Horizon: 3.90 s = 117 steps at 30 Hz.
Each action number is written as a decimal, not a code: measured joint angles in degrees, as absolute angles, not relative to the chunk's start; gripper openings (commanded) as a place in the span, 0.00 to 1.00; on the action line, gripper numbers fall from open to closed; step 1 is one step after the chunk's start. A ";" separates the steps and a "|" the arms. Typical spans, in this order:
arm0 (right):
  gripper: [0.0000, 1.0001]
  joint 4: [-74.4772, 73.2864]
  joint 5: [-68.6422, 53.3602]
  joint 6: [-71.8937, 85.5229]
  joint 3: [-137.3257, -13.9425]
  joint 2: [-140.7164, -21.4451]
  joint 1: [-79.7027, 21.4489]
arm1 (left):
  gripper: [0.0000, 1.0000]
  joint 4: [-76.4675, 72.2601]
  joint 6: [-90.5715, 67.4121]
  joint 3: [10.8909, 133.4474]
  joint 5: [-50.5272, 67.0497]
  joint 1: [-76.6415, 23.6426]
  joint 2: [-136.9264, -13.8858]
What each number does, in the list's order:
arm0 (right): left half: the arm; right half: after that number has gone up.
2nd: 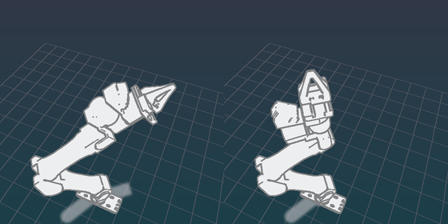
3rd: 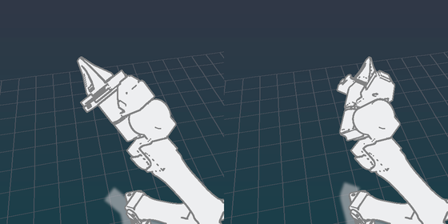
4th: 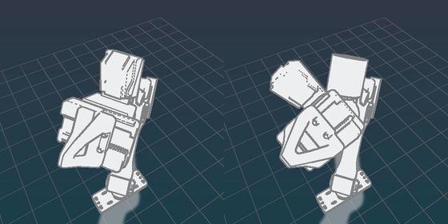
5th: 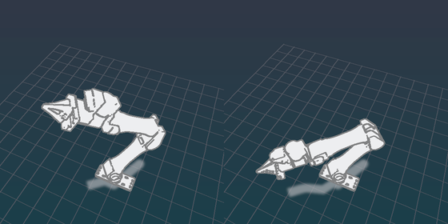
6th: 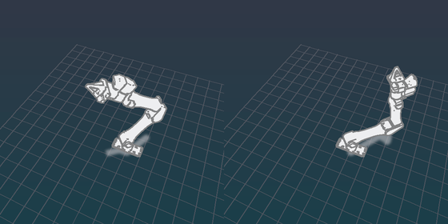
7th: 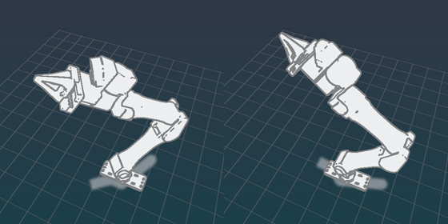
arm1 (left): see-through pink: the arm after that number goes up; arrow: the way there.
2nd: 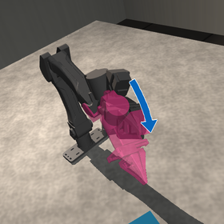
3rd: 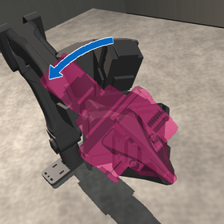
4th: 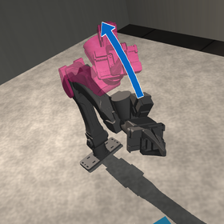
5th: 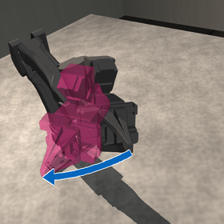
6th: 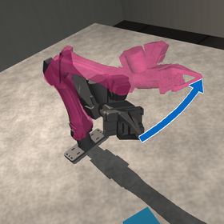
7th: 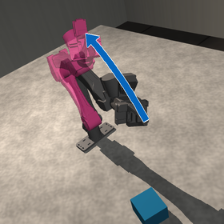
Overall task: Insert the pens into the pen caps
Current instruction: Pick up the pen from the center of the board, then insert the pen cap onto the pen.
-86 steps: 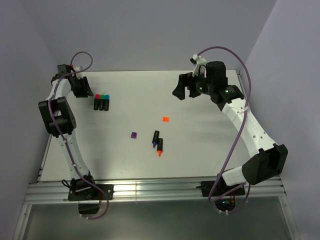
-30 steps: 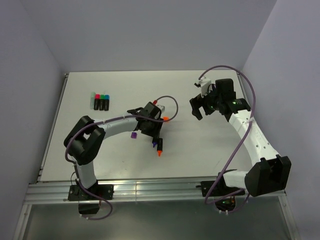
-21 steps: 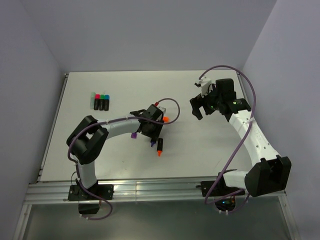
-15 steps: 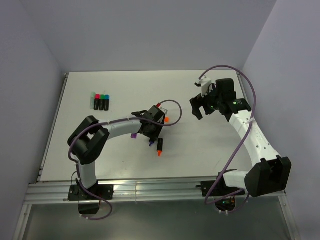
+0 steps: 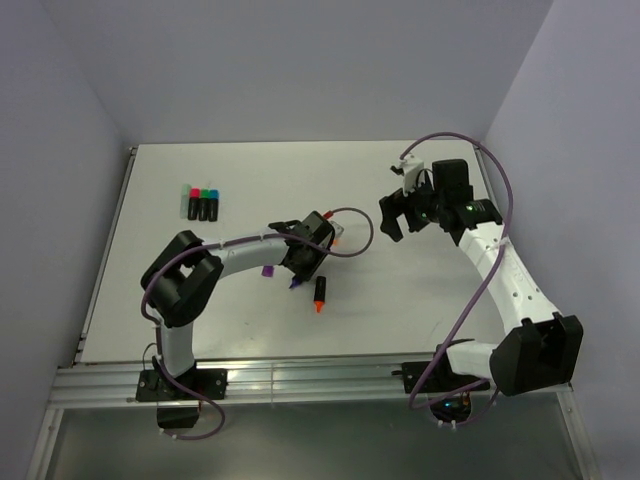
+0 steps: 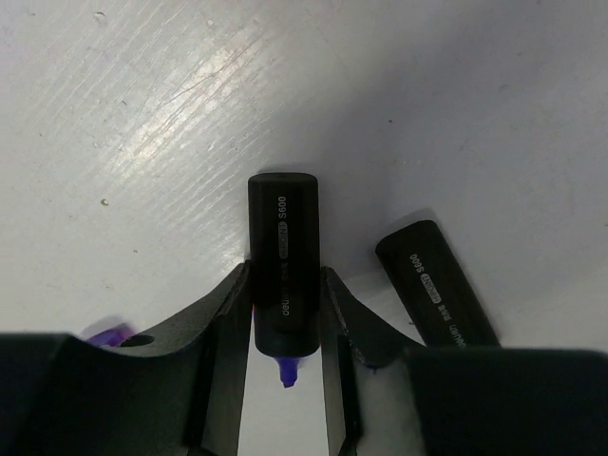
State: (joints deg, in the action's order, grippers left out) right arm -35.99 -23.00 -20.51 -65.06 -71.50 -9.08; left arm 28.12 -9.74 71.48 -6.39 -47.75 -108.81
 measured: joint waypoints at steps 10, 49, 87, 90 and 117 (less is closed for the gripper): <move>0.98 -35.57 -24.32 -19.09 -64.60 -67.59 -9.06 | 0.00 26.50 15.81 67.81 -8.75 -49.52 -95.20; 0.81 -35.75 -38.74 -4.58 -65.54 -76.55 -35.62 | 0.00 2.66 98.35 37.78 -1.37 -59.07 -59.88; 0.00 -34.61 -34.46 -0.86 -71.68 -84.27 -38.00 | 0.29 3.31 93.43 42.46 -2.59 -58.30 -64.05; 0.00 -33.87 -33.61 -0.89 -71.40 -83.48 -38.00 | 0.53 1.19 91.39 42.48 -3.22 -58.33 -64.66; 0.00 -28.67 -32.91 -4.19 -64.27 -71.72 -31.22 | 0.73 24.69 1.32 78.72 27.40 -17.45 -78.65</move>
